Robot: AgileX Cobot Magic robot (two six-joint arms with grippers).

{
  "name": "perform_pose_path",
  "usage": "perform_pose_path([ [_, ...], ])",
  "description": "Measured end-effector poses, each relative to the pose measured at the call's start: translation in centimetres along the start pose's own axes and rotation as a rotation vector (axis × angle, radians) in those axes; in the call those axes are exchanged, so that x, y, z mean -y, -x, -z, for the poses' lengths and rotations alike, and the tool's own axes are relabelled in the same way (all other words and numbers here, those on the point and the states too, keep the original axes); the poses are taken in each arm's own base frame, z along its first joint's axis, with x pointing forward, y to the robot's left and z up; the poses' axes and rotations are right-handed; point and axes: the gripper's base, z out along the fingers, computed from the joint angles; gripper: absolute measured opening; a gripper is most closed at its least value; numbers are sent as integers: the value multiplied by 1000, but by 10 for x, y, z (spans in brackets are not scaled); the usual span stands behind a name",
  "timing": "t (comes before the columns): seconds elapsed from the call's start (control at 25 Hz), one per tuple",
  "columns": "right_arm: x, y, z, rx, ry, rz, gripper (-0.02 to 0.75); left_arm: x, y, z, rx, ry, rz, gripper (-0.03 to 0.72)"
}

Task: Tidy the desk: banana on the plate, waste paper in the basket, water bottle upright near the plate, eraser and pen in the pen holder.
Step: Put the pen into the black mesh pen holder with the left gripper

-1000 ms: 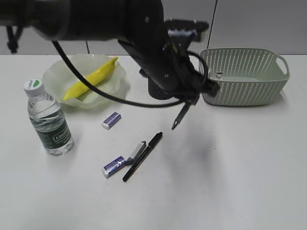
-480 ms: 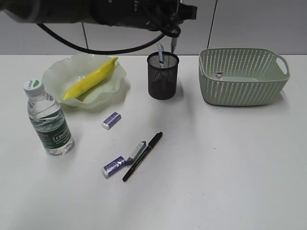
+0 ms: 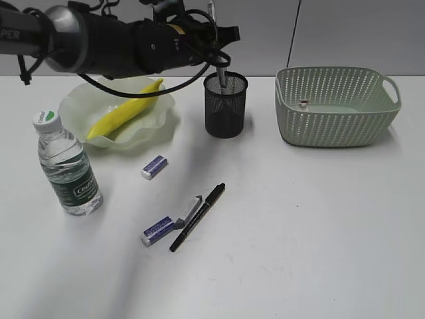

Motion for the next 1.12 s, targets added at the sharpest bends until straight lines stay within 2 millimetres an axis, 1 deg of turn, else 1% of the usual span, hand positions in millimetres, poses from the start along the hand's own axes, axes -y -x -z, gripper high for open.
perform_pose_path([
  [0.16, 0, 0, 0, 0, 0, 0, 384, -9, -17, -10, -34, 25, 21, 83],
  [0.32, 0, 0, 0, 0, 0, 0, 384, -14, -26, -16, -26, 33, 18, 83],
  [0.48, 0, 0, 0, 0, 0, 0, 384, -18, -33, -20, -29, 40, 17, 127],
  [0.56, 0, 0, 0, 0, 0, 0, 384, -18, -34, -20, -30, 41, 17, 199],
  [0.64, 0, 0, 0, 0, 0, 0, 384, -18, -33, -20, -29, 41, 17, 303],
  [0.72, 0, 0, 0, 0, 0, 0, 384, -18, -33, -20, -29, 41, 17, 424],
  [0.76, 0, 0, 0, 0, 0, 0, 384, -17, -32, -19, -27, 40, 17, 463],
  [0.84, 0, 0, 0, 0, 0, 0, 384, -15, -29, -17, -34, 37, 18, 515],
  [0.96, 0, 0, 0, 0, 0, 0, 384, -4, -9, -3, -51, 13, 11, 534],
  [1.08, 0, 0, 0, 0, 0, 0, 384, 18, 30, 29, -53, -37, -77, 540],
  [1.12, 0, 0, 0, 0, 0, 0, 384, 24, 40, 41, -72, -46, -131, 540],
])
